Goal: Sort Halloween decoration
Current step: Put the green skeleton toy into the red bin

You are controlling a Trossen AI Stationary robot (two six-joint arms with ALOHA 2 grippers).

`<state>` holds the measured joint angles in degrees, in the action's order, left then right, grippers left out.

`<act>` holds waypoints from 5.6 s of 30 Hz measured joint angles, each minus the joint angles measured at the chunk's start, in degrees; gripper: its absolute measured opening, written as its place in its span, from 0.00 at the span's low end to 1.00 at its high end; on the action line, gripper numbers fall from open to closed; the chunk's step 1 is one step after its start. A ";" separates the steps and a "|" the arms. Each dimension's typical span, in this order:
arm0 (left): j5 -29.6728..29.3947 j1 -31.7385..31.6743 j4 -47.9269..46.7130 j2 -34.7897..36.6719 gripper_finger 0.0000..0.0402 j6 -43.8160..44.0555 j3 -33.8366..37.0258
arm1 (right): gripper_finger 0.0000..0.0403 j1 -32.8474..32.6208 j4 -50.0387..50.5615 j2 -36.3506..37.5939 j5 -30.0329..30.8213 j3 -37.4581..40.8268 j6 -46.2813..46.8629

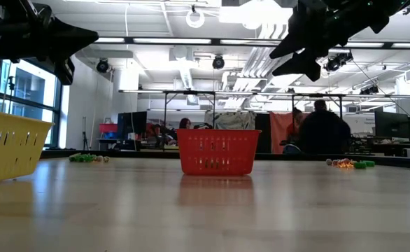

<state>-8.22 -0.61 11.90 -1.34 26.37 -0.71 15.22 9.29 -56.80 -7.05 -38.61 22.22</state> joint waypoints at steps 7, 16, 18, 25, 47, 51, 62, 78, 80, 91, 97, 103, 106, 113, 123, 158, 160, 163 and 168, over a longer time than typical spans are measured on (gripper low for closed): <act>-9.10 -1.41 4.46 -2.60 0.03 2.68 -2.15 | 0.56 0.00 -0.56 0.00 0.00 0.00 0.02; -9.12 -9.66 -20.74 -25.18 0.32 1.07 -25.84 | 0.56 0.00 -0.58 0.00 0.00 0.00 0.04; -8.65 -12.59 -30.04 -31.39 0.38 1.04 -32.09 | 0.56 0.00 -0.58 -0.02 0.00 0.00 0.03; 4.23 -23.48 -57.58 -52.33 0.50 2.92 -45.28 | 0.56 0.00 -0.58 -0.02 0.02 0.00 0.02; 1.63 -26.15 -57.94 -83.92 0.50 -14.53 -43.25 | 0.56 0.00 -0.10 -0.15 1.00 0.00 1.20; 1.56 -26.55 -57.77 -86.90 0.50 -17.50 -43.25 | 0.56 -0.02 -0.10 -0.15 3.37 0.00 1.96; 2.29 -26.82 -56.81 -89.72 0.36 -21.45 -43.47 | 0.56 -0.02 -0.10 -0.15 5.36 0.00 3.04; 5.95 -26.88 -58.60 -84.25 0.00 -22.60 -43.10 | 0.56 -0.02 -0.11 -0.15 6.97 0.00 3.06; 8.98 -26.86 -60.50 -81.66 0.00 -23.49 -43.10 | 0.56 -0.02 -0.10 -0.15 6.97 0.00 3.06; 20.19 -26.64 -60.61 -65.84 0.00 -24.51 -44.70 | 0.56 -0.02 -4.06 -0.15 6.91 0.00 3.30; 17.76 -24.50 -54.01 -62.72 0.00 -25.03 -48.73 | 0.56 -0.02 -9.71 -0.15 6.86 0.00 1.00; 8.97 -23.78 -58.41 -65.04 0.01 -14.36 -47.72 | 0.56 -0.02 -9.25 -0.15 6.84 0.00 0.70; 8.99 -23.84 -60.06 -67.96 0.05 -9.47 -45.80 | 0.56 -0.02 -9.15 -0.15 6.84 0.00 0.68; 6.31 -23.73 -56.07 -77.48 0.27 -7.48 -43.96 | 0.56 0.13 -9.11 -0.15 8.11 0.00 -0.21; 3.43 -23.53 -54.78 -86.95 0.48 -8.02 -45.46 | 0.56 0.13 -8.80 -0.15 8.13 0.00 -0.20; 20.06 -23.73 -45.57 -63.52 0.01 -15.43 -45.31 | 0.56 0.11 -11.30 -0.15 7.44 0.00 5.10; 20.46 -23.60 -37.08 -60.31 0.01 -14.20 -45.31 | 0.56 0.11 -15.10 -0.15 7.35 0.00 7.03; 21.24 -23.37 -21.52 -57.79 0.01 -13.59 -45.38 | 0.56 0.11 -22.44 -0.15 6.77 0.00 7.62; 24.95 -21.77 2.14 -58.78 0.01 -12.94 -45.46 | 0.56 -0.09 -34.54 -0.12 -0.21 -0.04 4.33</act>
<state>16.74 -22.38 14.04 -60.12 13.43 -46.17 15.13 -25.25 -56.92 -7.26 -38.65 26.54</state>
